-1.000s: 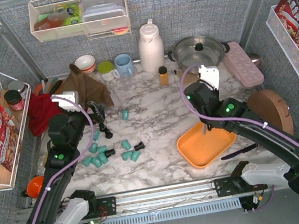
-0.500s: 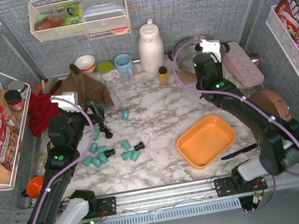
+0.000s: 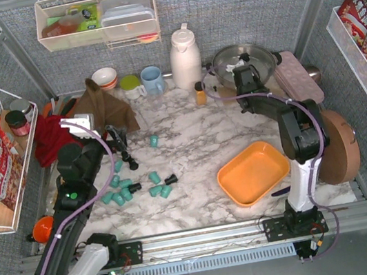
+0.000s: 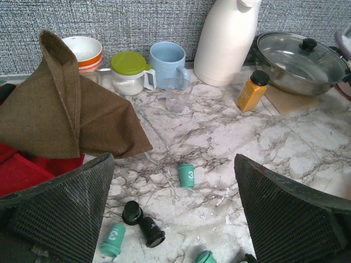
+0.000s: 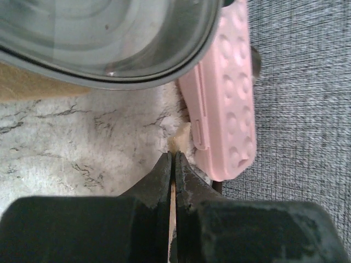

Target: Mix the coffee capsules in the storage basket

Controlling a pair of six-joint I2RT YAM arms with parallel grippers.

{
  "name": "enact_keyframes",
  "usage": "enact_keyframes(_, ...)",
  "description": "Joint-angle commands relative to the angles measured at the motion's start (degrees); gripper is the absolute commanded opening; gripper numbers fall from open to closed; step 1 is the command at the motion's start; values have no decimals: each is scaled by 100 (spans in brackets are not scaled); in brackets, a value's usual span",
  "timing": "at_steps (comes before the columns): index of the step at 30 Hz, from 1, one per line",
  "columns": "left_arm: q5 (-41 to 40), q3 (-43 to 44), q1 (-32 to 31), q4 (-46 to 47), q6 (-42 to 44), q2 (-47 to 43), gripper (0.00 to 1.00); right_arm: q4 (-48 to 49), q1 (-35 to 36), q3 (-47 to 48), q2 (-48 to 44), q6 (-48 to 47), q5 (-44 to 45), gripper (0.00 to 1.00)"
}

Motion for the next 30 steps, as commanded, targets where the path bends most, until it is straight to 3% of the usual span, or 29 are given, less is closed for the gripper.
enact_keyframes(1, -11, 25, -2, 148, 30, -7, 99, 140, -146, 70, 272, -141, -480, 11)
enact_keyframes(4, -10, 27, -1, 147, 30, -1, 99, -235, -270, 157, 247, 155, -874, 50)
enact_keyframes(7, -2, 27, -3, 144, 22, 6, 99, -617, -340, 276, 138, 473, -1129, 66)
enact_keyframes(15, -101, 68, -1, 52, 56, -19, 99, -1593, -290, 407, -690, 1220, -1405, 76)
enact_keyframes(23, -105, 86, 1, 35, 57, -45, 99, -2558, -247, 90, -2032, 2101, -2060, 77)
enact_keyframes(26, -120, 95, -6, 29, 57, -53, 99, -2616, -112, -339, -2728, 1819, -2805, 77)
enact_keyframes(30, -101, 79, 1, 53, 40, -33, 99, -2595, 292, -995, -3665, 230, -3979, 75)
